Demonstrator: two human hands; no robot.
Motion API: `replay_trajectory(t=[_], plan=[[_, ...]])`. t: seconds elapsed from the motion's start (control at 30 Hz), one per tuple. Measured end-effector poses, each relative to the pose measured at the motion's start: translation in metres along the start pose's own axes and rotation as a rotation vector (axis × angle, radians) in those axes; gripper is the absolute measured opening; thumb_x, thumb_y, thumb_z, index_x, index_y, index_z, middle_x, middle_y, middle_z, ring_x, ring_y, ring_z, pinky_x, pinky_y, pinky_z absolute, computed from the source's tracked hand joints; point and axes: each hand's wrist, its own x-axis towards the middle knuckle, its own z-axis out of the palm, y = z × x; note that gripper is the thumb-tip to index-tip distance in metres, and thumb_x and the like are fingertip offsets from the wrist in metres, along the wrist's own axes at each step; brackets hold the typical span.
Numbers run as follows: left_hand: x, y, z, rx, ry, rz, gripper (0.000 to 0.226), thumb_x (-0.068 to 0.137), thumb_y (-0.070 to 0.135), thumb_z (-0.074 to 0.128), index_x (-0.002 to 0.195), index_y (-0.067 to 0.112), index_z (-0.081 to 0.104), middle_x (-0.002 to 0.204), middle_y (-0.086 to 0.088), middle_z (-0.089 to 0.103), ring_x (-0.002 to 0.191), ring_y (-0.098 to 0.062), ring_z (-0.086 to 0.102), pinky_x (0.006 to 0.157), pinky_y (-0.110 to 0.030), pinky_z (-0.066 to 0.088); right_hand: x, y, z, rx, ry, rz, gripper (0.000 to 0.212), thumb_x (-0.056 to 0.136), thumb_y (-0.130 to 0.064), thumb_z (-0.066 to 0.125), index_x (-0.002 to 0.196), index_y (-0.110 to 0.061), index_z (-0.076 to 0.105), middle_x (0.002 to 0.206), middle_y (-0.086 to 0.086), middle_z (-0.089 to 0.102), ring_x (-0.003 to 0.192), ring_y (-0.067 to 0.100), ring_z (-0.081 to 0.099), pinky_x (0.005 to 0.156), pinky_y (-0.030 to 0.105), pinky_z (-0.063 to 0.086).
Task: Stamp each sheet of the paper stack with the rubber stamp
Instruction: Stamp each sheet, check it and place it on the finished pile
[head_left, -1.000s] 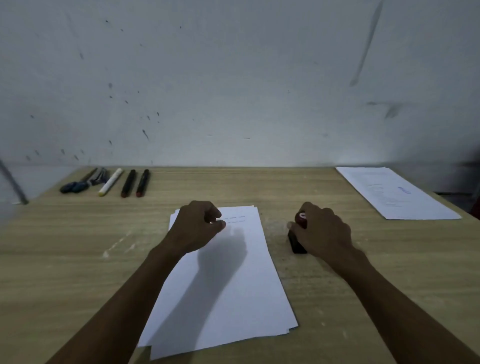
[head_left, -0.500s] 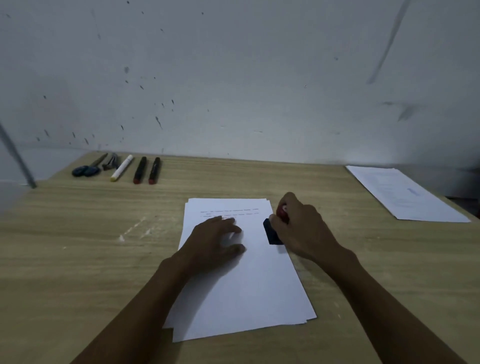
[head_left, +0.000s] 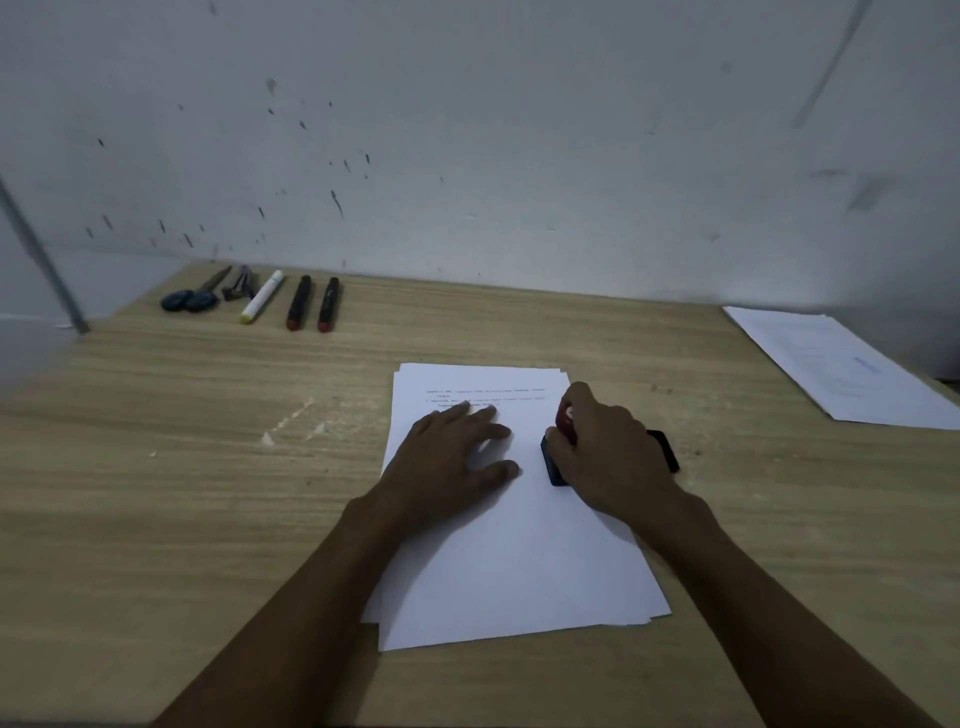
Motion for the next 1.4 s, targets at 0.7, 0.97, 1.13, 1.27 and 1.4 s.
replay_trajectory(t=[0.7,0.97,1.13,1.27,1.4], plan=[[0.000,-0.002,0.003,0.022,0.005,0.008,0.060,0.081,0.062,0.049,0.133,0.032,0.053,0.153,0.009,0.037,0.146,-0.013,0.022,0.116,-0.033,0.017,0.000,-0.009,0.009,-0.232,0.007,0.051,0.022,0.096,-0.031,0.041,0.110,-0.013,0.040,0.086,0.003,0.056,0.073,0.028,0.053,0.063,0.034,0.034],[-0.001,0.000,0.004,0.028,0.002,0.008,0.055,0.087,0.057,0.055,0.134,0.031,0.052,0.154,0.009,0.036,0.146,-0.012,0.021,0.116,-0.031,0.015,-0.003,-0.010,0.009,-0.229,0.009,0.065,0.026,0.096,-0.031,0.041,0.113,-0.012,0.040,0.083,0.003,0.055,0.071,0.027,0.052,0.063,0.033,0.036],[-0.001,0.003,-0.001,0.032,-0.030,-0.024,0.053,0.088,0.055,0.057,0.134,0.031,0.052,0.154,0.010,0.035,0.146,-0.013,0.021,0.117,-0.032,0.017,-0.002,-0.013,0.006,-0.204,-0.014,0.076,0.024,0.095,-0.030,0.042,0.111,-0.012,0.040,0.087,0.004,0.058,0.073,0.027,0.050,0.063,0.034,0.035],[0.003,0.013,-0.012,0.096,-0.120,-0.031,0.052,0.090,0.051,0.056,0.133,0.024,0.052,0.147,0.007,0.045,0.142,-0.018,0.030,0.112,-0.035,0.026,-0.001,-0.011,0.003,-0.116,-0.069,0.079,0.019,0.095,-0.032,0.042,0.103,-0.016,0.037,0.092,0.006,0.060,0.079,0.029,0.055,0.066,0.035,0.038],[0.009,0.019,-0.017,0.099,-0.183,-0.084,0.051,0.086,0.052,0.061,0.129,0.026,0.053,0.139,0.003,0.052,0.135,-0.019,0.038,0.107,-0.036,0.033,0.000,-0.004,-0.009,0.016,-0.108,0.107,0.020,0.093,-0.038,0.047,0.099,-0.019,0.042,0.095,0.003,0.061,0.086,0.028,0.058,0.069,0.035,0.041]])
